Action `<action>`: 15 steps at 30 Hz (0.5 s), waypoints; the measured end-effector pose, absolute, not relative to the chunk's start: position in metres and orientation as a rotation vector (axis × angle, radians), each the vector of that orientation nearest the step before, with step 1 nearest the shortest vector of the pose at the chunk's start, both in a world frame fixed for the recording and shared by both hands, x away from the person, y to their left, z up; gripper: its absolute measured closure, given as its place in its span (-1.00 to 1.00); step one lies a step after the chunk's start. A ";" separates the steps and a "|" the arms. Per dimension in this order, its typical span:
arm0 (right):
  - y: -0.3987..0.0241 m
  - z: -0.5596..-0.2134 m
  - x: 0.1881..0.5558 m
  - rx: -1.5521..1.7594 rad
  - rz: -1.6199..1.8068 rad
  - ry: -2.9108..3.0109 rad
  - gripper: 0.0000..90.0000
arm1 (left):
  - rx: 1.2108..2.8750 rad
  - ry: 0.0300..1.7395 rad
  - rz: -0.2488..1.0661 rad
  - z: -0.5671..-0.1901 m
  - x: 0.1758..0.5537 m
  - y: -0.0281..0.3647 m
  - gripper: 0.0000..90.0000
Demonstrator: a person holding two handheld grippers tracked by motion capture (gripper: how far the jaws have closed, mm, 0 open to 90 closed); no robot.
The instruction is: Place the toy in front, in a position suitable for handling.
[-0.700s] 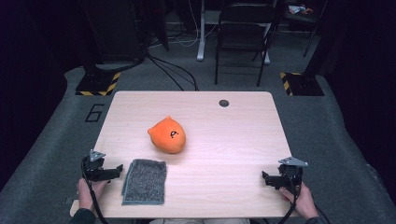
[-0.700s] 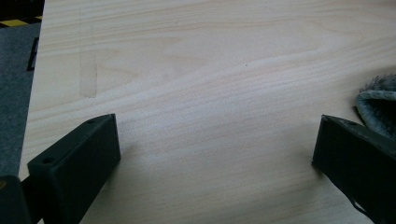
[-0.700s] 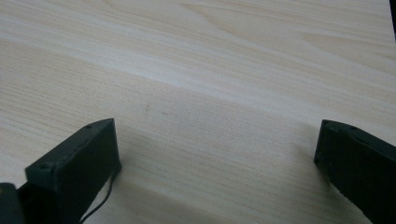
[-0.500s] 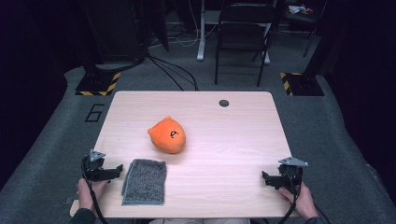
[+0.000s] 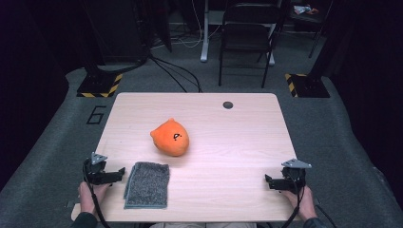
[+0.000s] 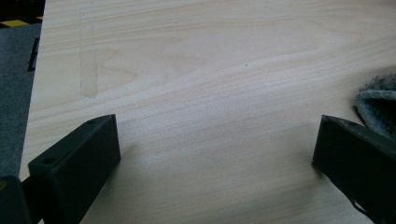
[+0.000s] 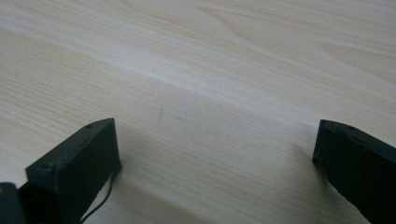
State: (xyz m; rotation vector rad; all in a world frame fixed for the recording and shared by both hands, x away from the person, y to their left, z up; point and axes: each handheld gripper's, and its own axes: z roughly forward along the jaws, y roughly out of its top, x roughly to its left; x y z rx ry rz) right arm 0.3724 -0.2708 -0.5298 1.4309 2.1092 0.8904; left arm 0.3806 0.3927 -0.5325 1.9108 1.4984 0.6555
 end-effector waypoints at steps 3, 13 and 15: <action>-0.272 -0.530 0.372 1.415 0.887 2.126 -1.00 | 1.900 1.502 0.656 -0.533 0.381 0.392 -1.00; -0.272 -0.530 0.373 1.403 0.897 2.132 -1.00 | 1.869 1.506 0.629 -0.531 0.378 0.397 -1.00; -0.272 -0.530 0.373 1.403 0.896 2.132 -1.00 | 1.875 1.502 0.631 -0.530 0.377 0.397 -1.00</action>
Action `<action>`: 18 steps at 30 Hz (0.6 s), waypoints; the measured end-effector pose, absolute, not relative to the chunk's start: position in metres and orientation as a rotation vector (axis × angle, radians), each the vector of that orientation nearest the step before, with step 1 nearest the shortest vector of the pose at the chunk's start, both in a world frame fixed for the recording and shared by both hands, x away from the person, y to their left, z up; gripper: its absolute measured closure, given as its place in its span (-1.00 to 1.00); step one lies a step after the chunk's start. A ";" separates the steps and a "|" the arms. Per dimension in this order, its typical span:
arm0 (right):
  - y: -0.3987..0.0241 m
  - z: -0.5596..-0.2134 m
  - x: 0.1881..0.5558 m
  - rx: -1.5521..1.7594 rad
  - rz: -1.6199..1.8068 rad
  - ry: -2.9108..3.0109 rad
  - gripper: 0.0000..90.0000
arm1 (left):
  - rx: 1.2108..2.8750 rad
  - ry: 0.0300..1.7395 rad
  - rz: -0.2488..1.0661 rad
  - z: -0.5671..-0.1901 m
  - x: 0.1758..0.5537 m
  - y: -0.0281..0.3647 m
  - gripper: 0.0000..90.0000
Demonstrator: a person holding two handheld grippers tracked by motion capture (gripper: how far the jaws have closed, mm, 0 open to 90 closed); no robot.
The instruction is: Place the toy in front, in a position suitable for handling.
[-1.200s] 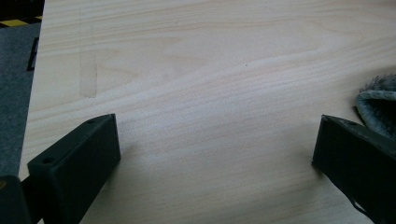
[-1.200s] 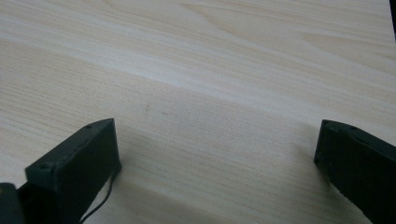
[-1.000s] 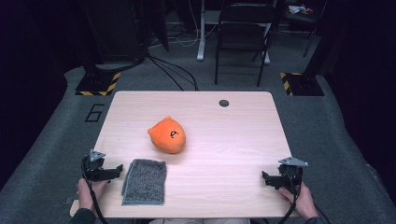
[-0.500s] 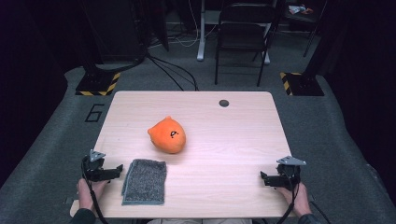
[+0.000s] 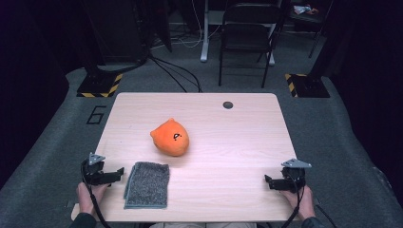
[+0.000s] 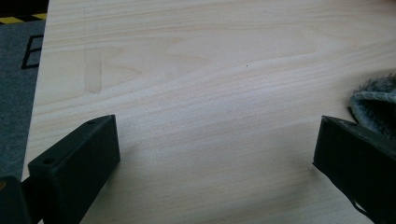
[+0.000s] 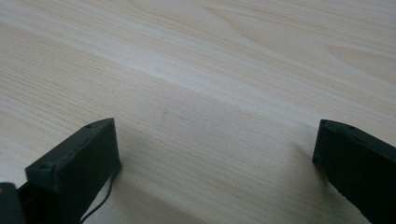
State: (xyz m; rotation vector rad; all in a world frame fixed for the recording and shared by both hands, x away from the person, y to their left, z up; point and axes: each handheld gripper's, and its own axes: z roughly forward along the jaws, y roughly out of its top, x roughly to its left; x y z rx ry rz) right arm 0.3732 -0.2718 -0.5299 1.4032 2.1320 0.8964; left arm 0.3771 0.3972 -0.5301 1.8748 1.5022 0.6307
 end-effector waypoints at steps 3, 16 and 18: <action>-0.272 -0.530 0.373 1.403 0.897 2.132 -1.00 | 1.863 1.486 0.637 -0.523 0.376 0.396 -1.00; -0.272 -0.530 0.373 1.406 0.897 2.134 -1.00 | 1.922 1.293 0.586 -0.481 0.353 0.351 -1.00; -0.272 -0.530 0.373 1.403 0.898 2.135 -1.00 | 1.939 1.263 0.540 -0.480 0.349 0.341 -1.00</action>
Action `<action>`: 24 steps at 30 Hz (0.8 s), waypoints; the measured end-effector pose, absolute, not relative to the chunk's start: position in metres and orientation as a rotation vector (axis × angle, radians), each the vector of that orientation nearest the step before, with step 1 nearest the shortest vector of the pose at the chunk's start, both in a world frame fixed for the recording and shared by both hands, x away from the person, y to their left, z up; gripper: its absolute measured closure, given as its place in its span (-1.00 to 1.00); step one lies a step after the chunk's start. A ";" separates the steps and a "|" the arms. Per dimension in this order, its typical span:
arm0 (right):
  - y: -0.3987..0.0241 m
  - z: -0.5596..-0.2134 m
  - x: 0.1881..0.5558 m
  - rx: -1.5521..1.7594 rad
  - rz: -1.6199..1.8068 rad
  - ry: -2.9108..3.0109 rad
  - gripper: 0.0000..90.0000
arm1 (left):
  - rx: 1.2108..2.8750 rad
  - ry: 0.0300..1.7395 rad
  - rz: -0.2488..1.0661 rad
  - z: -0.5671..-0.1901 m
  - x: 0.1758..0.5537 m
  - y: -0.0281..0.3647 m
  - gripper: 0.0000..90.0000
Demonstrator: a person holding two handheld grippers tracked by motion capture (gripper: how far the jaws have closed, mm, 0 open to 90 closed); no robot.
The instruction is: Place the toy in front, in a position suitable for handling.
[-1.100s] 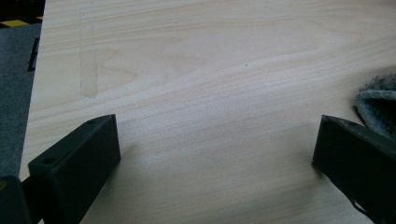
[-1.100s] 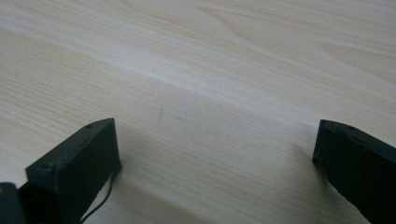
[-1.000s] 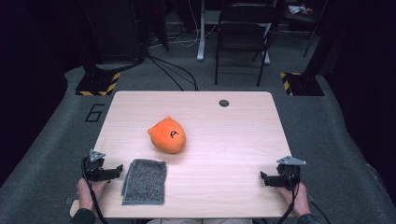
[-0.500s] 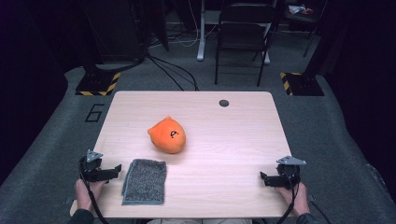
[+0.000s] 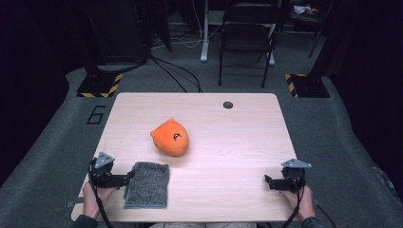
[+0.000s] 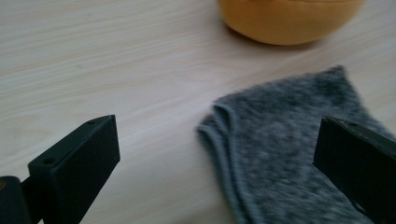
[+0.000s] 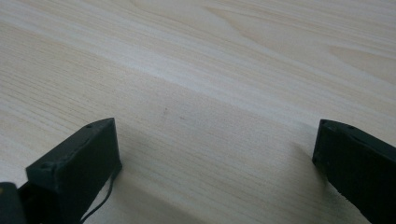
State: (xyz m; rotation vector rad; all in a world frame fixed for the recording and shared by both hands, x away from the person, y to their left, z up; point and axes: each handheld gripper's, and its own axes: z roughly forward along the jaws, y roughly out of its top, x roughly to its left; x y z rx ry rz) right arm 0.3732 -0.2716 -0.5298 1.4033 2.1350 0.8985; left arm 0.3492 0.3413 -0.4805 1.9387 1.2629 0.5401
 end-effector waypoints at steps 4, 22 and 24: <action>-0.272 -0.530 0.373 1.398 0.898 2.138 -1.00 | 1.995 1.197 0.501 -0.482 0.342 0.320 -1.00; -0.272 -0.529 0.374 1.394 0.904 2.141 -0.97 | 2.254 1.102 0.439 -0.515 0.340 0.283 -0.63; -0.272 -0.529 0.373 1.389 0.910 2.145 -0.95 | 2.249 1.100 0.437 -0.514 0.339 0.285 -0.47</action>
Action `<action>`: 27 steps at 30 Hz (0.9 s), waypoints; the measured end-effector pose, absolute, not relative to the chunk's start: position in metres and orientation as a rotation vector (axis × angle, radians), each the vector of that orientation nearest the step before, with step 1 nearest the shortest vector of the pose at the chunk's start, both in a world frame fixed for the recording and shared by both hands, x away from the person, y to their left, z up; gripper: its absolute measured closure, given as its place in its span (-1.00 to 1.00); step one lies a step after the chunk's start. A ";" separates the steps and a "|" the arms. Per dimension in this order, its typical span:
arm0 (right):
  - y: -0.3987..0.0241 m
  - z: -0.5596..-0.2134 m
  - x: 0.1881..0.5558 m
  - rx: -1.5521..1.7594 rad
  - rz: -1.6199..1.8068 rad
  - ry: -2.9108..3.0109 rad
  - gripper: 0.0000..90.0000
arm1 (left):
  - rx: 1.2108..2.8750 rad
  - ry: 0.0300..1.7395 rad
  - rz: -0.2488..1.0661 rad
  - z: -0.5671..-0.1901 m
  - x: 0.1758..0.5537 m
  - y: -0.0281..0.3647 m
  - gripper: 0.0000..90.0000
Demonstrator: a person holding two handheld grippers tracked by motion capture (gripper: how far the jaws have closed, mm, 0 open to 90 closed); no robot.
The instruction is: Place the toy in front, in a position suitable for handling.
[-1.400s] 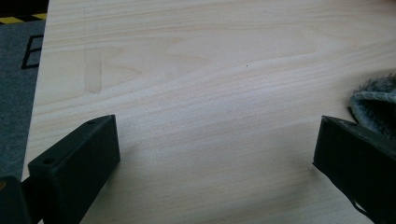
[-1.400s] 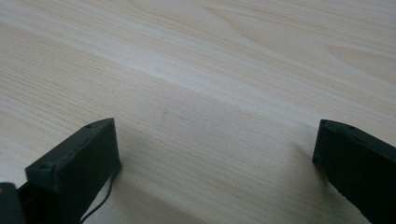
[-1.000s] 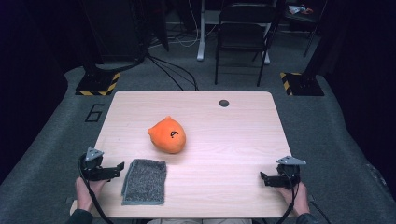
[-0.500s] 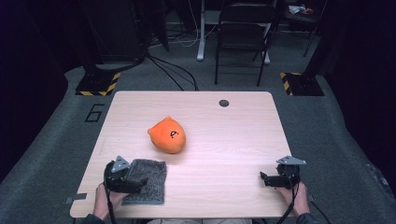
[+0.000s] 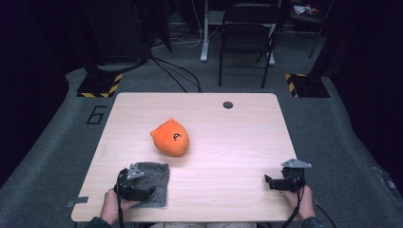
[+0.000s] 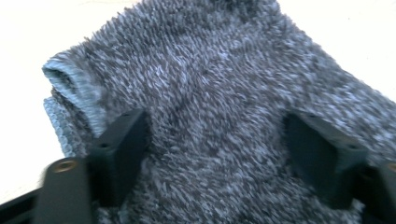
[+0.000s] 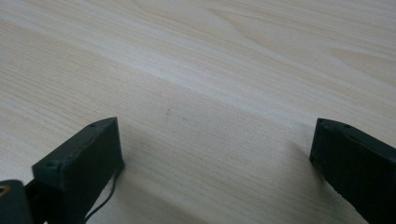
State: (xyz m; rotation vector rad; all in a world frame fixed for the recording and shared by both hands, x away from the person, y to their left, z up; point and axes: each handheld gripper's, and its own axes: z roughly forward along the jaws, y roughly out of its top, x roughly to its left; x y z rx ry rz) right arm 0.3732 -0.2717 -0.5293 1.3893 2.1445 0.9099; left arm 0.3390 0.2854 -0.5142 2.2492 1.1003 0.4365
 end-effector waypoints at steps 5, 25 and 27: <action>-0.271 -0.529 0.373 1.396 0.913 2.143 -0.95 | 2.216 1.108 0.462 -0.513 0.337 0.288 -0.10; -0.271 -0.529 0.373 1.387 0.917 2.146 -0.94 | 2.212 1.041 0.420 -0.507 0.333 0.294 0.63; -0.271 -0.529 0.373 1.387 0.916 2.145 -0.94 | 2.222 1.019 0.400 -0.505 0.332 0.293 0.63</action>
